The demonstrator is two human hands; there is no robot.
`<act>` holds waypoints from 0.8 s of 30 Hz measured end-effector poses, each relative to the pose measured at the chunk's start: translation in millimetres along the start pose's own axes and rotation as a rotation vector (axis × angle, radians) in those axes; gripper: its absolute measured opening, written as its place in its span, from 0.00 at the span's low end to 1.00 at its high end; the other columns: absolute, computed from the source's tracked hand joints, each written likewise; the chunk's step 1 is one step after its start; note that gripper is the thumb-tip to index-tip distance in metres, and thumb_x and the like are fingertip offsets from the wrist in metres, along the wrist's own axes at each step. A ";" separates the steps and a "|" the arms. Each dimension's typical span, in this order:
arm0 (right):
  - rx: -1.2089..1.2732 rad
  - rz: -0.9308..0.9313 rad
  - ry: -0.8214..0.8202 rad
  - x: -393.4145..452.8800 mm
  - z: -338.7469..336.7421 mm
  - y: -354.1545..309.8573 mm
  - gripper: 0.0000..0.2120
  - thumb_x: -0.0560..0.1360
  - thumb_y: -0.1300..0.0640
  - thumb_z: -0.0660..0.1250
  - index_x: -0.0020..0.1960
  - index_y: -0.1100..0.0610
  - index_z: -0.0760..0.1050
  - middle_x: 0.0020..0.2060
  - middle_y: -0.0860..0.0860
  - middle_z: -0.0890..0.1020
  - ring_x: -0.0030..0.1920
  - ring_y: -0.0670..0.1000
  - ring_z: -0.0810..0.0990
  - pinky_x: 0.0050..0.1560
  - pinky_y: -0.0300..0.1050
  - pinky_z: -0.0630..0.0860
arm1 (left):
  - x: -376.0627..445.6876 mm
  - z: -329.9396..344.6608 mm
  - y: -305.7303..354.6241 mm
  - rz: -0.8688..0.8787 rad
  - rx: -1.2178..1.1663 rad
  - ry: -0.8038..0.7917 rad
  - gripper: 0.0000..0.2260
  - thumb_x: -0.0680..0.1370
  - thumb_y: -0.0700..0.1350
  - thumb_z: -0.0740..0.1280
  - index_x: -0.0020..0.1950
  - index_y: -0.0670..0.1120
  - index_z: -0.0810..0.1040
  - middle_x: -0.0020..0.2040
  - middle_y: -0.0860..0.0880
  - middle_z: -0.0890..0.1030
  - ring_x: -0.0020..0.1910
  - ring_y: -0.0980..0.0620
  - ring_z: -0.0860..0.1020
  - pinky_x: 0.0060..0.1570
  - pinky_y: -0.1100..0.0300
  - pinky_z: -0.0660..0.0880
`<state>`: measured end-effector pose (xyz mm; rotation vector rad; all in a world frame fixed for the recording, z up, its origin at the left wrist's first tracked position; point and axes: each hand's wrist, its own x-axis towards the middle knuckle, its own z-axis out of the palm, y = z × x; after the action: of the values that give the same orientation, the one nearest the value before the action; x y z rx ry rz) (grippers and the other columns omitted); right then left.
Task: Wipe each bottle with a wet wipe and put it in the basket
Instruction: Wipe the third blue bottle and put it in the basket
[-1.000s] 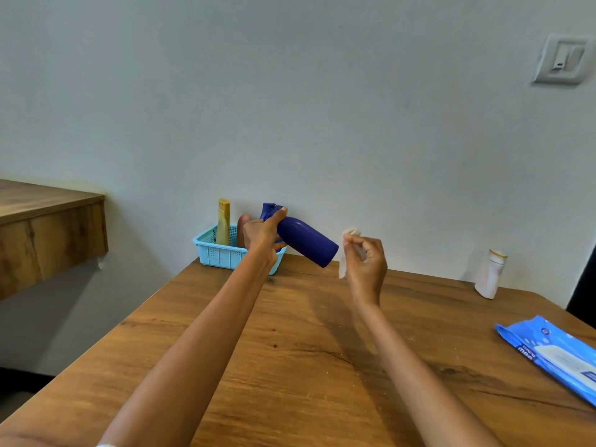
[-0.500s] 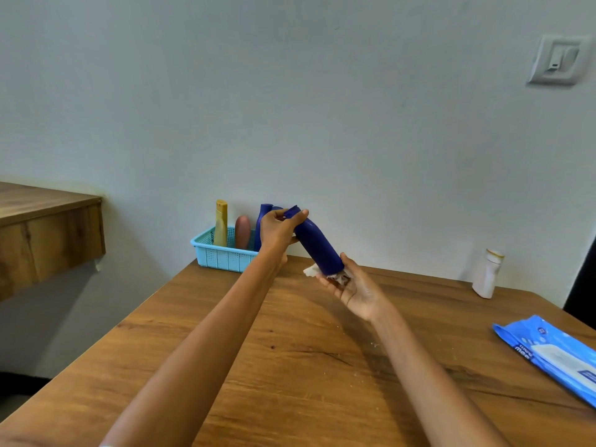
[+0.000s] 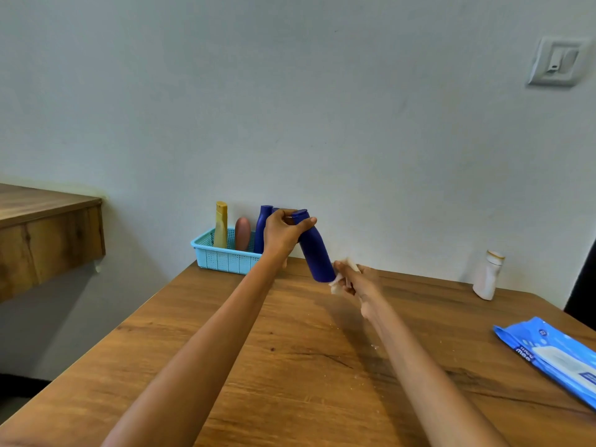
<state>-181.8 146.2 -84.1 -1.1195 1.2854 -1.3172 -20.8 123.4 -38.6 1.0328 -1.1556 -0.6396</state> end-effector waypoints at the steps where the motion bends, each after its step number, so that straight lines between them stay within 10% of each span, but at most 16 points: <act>1: -0.036 -0.060 0.003 -3.1 3.2 -4.2 0.11 0.72 0.51 0.71 0.48 0.58 0.78 0.38 0.51 0.79 0.37 0.48 0.75 0.36 0.38 0.72 | -1.4 1.9 -0.9 0.001 0.007 -0.010 0.16 0.69 0.47 0.75 0.53 0.45 0.75 0.48 0.46 0.81 0.50 0.48 0.80 0.52 0.47 0.79; 5: -0.117 -0.201 -0.019 -14.6 14.9 -18.3 0.15 0.76 0.45 0.65 0.39 0.56 0.73 0.34 0.49 0.77 0.36 0.48 0.75 0.35 0.39 0.70 | -10.3 13.2 -4.9 0.007 0.060 -0.051 0.16 0.69 0.47 0.75 0.53 0.46 0.76 0.48 0.47 0.81 0.50 0.48 0.80 0.53 0.48 0.79; 14: 0.276 -0.245 -0.069 -2.4 11.0 -32.8 0.09 0.77 0.55 0.65 0.53 0.57 0.79 0.50 0.53 0.83 0.53 0.53 0.79 0.56 0.47 0.73 | -25.4 19.9 0.9 0.072 0.065 -0.339 0.14 0.72 0.44 0.73 0.55 0.46 0.77 0.48 0.50 0.81 0.48 0.52 0.80 0.44 0.63 0.80; 24: 0.259 -0.489 0.018 -5.2 11.0 -39.6 0.09 0.75 0.57 0.69 0.54 0.56 0.79 0.49 0.50 0.82 0.51 0.47 0.81 0.44 0.32 0.77 | -30.9 21.9 5.4 0.151 0.181 -0.427 0.11 0.74 0.40 0.70 0.56 0.45 0.77 0.47 0.49 0.81 0.44 0.57 0.79 0.42 0.70 0.77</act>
<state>-171.3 149.9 -44.1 -1.2814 0.8439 -1.7967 -51.6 144.9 -45.6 0.9731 -1.6738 -0.6618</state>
